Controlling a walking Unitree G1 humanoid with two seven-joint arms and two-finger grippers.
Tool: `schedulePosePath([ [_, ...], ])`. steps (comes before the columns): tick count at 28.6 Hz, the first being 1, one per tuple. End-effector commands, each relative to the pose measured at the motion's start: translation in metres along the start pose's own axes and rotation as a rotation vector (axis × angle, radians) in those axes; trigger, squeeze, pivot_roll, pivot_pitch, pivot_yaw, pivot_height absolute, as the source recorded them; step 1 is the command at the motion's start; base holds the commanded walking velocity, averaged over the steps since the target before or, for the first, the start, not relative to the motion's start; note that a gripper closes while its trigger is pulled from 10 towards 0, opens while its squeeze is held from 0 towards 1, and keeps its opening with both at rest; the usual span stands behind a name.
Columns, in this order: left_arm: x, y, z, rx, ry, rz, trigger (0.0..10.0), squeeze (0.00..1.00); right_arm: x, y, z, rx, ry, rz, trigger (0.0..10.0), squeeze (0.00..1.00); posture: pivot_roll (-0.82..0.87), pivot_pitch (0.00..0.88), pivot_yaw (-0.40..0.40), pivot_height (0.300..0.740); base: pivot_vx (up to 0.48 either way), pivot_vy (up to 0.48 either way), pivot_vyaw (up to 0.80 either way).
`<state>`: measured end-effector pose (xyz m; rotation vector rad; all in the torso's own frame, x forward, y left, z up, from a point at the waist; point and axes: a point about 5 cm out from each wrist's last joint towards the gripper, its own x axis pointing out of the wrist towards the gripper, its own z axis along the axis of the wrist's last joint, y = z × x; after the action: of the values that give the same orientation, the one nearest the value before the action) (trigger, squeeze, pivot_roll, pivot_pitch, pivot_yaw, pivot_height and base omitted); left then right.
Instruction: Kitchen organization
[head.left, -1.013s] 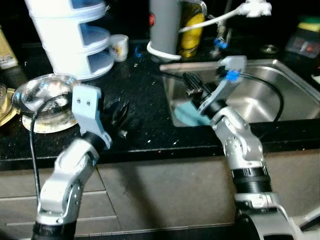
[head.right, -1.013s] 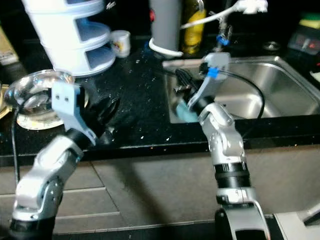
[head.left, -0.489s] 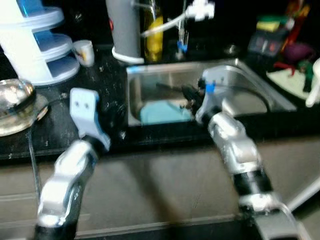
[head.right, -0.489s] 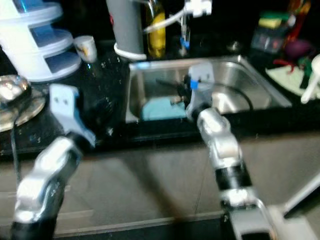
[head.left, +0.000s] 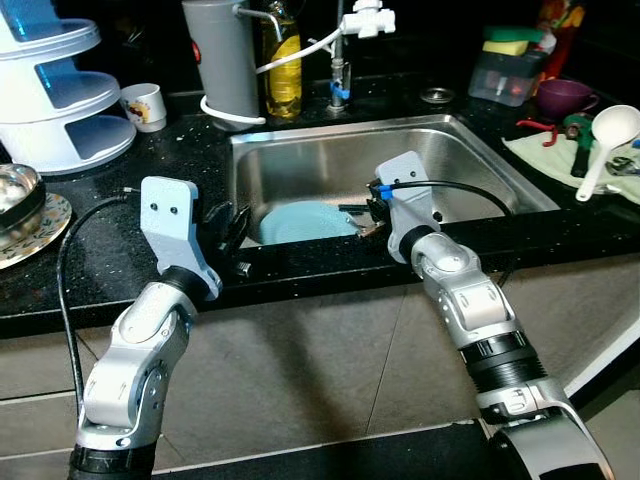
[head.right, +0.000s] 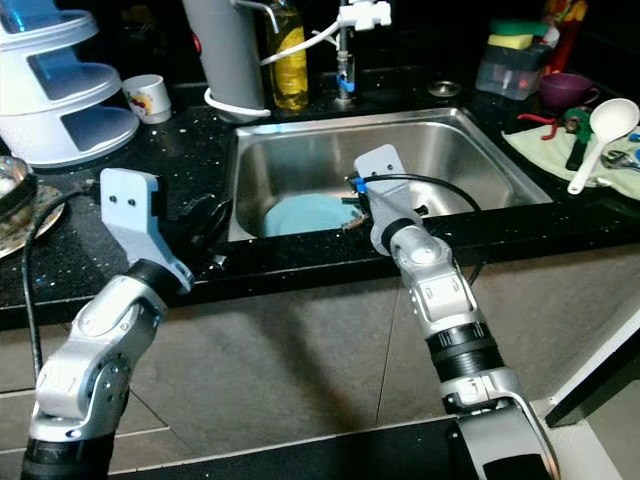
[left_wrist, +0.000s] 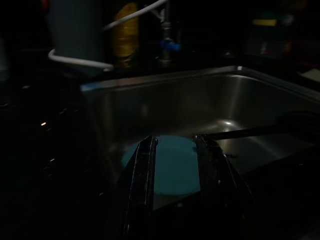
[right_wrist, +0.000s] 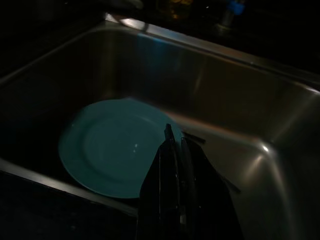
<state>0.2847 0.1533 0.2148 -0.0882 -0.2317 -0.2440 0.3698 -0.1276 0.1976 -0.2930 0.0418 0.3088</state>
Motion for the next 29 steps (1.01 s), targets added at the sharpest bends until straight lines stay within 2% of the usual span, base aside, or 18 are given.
schedulePosePath([
  [1, 0.000, 0.007, -0.003, 0.026, 0.018, 0.032, 10.0, 0.00, 0.004, 0.004, 0.002, 0.025, 0.010, 0.022, 10.0, 0.07, 0.05, 0.000, 0.004, 0.740, 0.000, 0.000, 0.00],
  [2, 0.000, 0.007, -0.003, 0.026, 0.018, 0.032, 10.0, 0.00, 0.004, 0.004, 0.002, 0.025, 0.010, 0.022, 10.0, 0.07, 0.05, 0.000, 0.004, 0.740, 0.000, 0.000, 0.00],
  [3, 0.000, 0.010, -0.004, 0.033, 0.028, 0.058, 10.0, 0.00, 0.003, 0.007, 0.005, 0.064, -0.013, 0.042, 10.0, 0.81, 0.05, 0.000, 0.003, 0.740, 0.000, 0.000, 0.00],
  [4, -0.001, 0.011, -0.005, 0.035, 0.031, 0.066, 10.0, 0.00, 0.003, 0.007, 0.007, 0.075, -0.021, 0.044, 10.0, 0.96, 0.05, 0.000, 0.003, 0.740, 0.000, 0.000, 0.00],
  [5, -0.001, 0.011, -0.006, 0.037, 0.039, 0.073, 10.0, 0.00, 0.002, 0.008, 0.009, 0.094, -0.036, 0.048, 10.0, 1.00, 0.05, 0.000, 0.001, 0.740, 0.000, 0.000, 0.00],
  [7, -0.002, 0.012, -0.008, 0.038, 0.047, 0.084, 10.0, 0.00, 0.002, 0.009, 0.013, 0.128, -0.061, 0.052, 10.0, 1.00, 0.05, 0.000, -0.001, 0.740, 0.000, 0.000, 0.00],
  [9, -0.002, 0.013, -0.008, 0.032, 0.049, 0.095, 10.0, 0.00, 0.002, 0.009, 0.018, 0.203, -0.097, 0.063, 10.0, 1.00, 0.06, 0.000, -0.002, 0.740, 0.000, 0.000, 0.00],
  [10, -0.002, 0.014, -0.008, 0.022, 0.050, 0.104, 10.0, 0.00, 0.002, 0.009, 0.020, 0.226, -0.115, 0.071, 10.0, 0.64, 0.06, 0.000, -0.001, 0.740, 0.000, 0.000, 0.00],
  [11, -0.002, 0.014, -0.008, 0.016, 0.050, 0.111, 10.0, 0.00, 0.001, 0.008, 0.022, 0.238, -0.127, 0.076, 10.0, 0.64, 0.06, 0.000, -0.001, 0.740, 0.000, 0.000, 0.00],
  [12, -0.002, 0.015, -0.009, 0.008, 0.051, 0.119, 10.0, 0.00, 0.000, 0.008, 0.025, 0.277, -0.153, 0.088, 10.0, 0.00, 0.06, 0.000, -0.002, 0.740, 0.000, 0.000, 0.00],
  [16, -0.002, 0.016, -0.009, -0.002, 0.055, 0.132, 10.0, 0.00, -0.002, 0.006, 0.031, 0.354, -0.211, 0.110, 10.0, 0.00, 0.05, 0.000, 0.001, 0.740, 0.000, 0.000, 0.00],
  [17, -0.001, 0.016, -0.010, -0.003, 0.065, 0.138, 10.0, 0.00, -0.004, 0.004, 0.033, 0.409, -0.239, 0.104, 10.0, 0.00, 0.05, 0.000, 0.001, 0.740, 0.000, 0.000, 0.00],
  [20, -0.001, 0.016, -0.010, -0.002, 0.066, 0.137, 10.0, 0.00, -0.004, 0.003, 0.034, 0.441, -0.251, 0.098, 10.0, 0.00, 0.05, 0.000, 0.001, 0.740, 0.000, 0.000, 0.00],
  [23, 0.000, 0.016, -0.010, 0.001, 0.066, 0.135, 10.0, 0.00, -0.005, -0.001, 0.035, 0.510, -0.276, 0.068, 10.0, 0.00, 0.05, 0.000, 0.002, 0.740, -0.082, 0.000, 0.00],
  [29, 0.001, 0.016, -0.010, -0.003, 0.068, 0.131, 10.0, 0.00, -0.005, -0.003, 0.034, 0.525, -0.279, 0.059, 10.0, 0.00, 0.05, 0.000, 0.001, 0.740, -0.251, 0.000, 0.00],
])
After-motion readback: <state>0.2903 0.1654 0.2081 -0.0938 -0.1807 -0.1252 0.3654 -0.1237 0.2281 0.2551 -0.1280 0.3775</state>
